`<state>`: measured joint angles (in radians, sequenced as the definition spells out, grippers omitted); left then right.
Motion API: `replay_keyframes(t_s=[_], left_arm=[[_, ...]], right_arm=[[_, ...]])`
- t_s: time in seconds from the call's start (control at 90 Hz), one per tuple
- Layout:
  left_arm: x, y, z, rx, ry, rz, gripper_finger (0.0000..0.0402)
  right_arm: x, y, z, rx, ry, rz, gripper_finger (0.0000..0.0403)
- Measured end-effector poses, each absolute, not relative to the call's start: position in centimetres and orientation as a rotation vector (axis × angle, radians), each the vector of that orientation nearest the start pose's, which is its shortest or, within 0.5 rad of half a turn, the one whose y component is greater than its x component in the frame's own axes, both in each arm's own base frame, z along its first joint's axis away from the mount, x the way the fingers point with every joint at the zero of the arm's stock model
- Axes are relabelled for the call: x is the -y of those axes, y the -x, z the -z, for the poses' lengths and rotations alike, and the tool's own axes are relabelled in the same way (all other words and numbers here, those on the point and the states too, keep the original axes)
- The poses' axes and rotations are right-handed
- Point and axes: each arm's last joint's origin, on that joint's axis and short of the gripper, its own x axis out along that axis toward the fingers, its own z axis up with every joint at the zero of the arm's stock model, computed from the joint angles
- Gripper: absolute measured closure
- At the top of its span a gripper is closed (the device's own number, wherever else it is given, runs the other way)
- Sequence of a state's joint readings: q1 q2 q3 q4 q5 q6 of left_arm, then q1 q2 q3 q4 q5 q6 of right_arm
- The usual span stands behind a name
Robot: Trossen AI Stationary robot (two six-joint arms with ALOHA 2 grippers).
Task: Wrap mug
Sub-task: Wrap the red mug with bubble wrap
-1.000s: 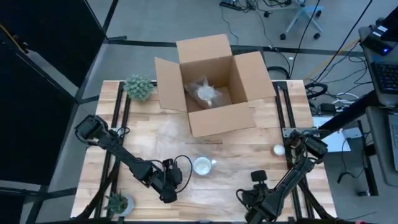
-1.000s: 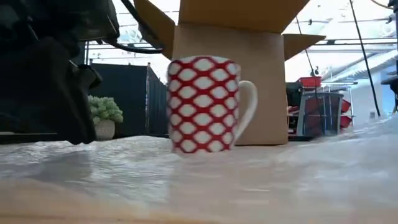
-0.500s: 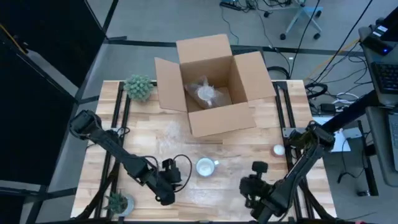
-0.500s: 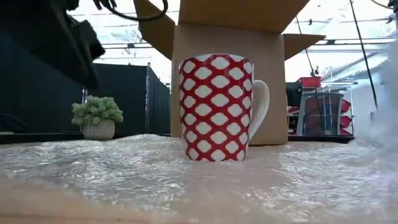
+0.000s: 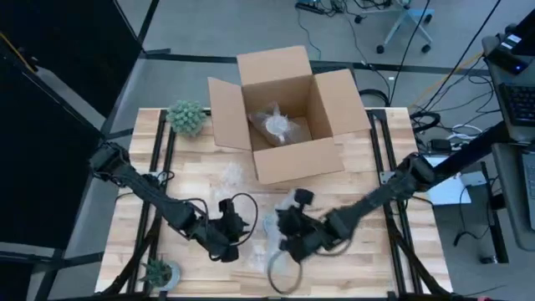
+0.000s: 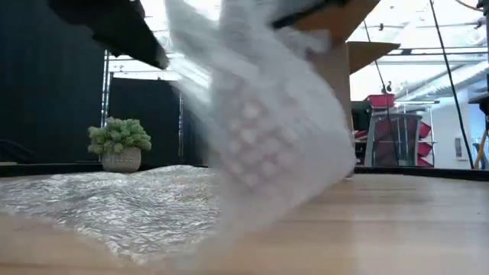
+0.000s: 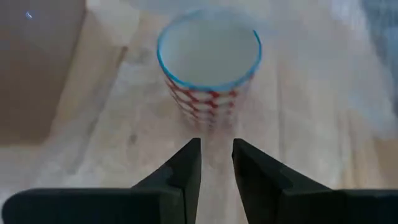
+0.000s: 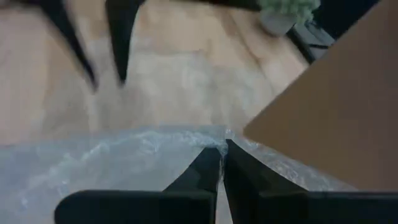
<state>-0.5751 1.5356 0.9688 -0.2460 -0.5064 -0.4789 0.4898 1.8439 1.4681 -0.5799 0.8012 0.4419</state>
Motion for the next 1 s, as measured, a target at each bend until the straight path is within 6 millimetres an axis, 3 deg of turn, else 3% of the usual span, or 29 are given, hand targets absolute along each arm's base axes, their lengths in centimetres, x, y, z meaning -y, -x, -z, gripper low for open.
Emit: replay_keyframes(t_s=[0.189, 0.378, 0.511, 0.611, 0.778, 1.0], left_arm=[[15.3, -27.7, -22.4, -0.637, 0.015, -0.09, 0.032], [14.6, -25.7, -23.9, -0.693, 0.022, -0.1, 0.032], [14.5, -23.6, -25.5, -0.703, 0.069, -0.107, 0.032], [14.5, -23.0, -26.8, -0.618, 0.077, -0.119, 0.032], [15.2, -24.6, -27.3, -0.469, 0.053, -0.043, 0.032], [15.2, -28.0, -23.4, -0.532, 0.025, -0.039, 0.032]], right_arm=[[-14.6, -37.9, -23.1, -0.722, 0.09, 0.429, 0.0403], [-13.4, -39.8, -20.7, -0.719, 0.067, 0.468, 0.0401], [-12.7, -40.8, -20.8, -0.687, 0.004, 0.434, 0.0375], [-12.1, -41.3, -21.3, -0.663, -0.041, 0.386, 0.0337], [-11.5, -41.7, -21.9, -0.65, -0.091, 0.317, 0.0263], [-11.6, -41.4, -21.5, -0.721, -0.045, 0.241, 0.0195]])
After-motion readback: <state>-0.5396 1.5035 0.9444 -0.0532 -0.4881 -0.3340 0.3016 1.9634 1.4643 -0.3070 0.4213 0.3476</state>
